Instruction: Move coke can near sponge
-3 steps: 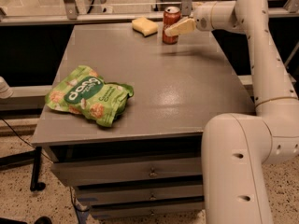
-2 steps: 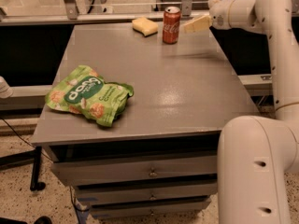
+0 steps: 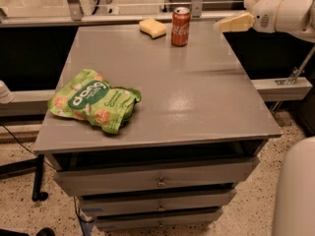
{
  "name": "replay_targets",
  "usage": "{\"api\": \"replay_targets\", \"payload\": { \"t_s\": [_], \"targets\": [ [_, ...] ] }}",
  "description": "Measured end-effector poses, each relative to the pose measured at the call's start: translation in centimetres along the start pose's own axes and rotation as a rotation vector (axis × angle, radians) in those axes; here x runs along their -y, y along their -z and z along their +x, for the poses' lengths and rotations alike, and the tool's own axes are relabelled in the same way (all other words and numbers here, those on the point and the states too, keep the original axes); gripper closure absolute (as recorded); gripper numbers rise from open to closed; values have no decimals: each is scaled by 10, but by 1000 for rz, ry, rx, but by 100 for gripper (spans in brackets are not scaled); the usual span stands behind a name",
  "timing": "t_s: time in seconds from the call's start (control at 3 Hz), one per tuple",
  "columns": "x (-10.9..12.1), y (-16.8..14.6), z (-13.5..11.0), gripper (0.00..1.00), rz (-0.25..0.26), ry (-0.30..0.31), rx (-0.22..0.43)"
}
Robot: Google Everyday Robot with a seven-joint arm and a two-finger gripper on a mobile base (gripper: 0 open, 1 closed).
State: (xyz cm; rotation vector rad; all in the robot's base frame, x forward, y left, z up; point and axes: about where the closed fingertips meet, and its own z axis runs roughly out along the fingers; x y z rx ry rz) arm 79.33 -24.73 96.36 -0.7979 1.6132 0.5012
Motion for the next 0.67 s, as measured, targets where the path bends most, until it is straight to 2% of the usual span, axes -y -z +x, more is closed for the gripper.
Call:
{"api": "replay_targets", "payload": {
  "t_s": [0.33, 0.67],
  "targets": [
    [-38, 29, 2, 0, -104, -46, 57],
    [-44, 25, 9, 0, -120, -61, 57]
  ]
}}
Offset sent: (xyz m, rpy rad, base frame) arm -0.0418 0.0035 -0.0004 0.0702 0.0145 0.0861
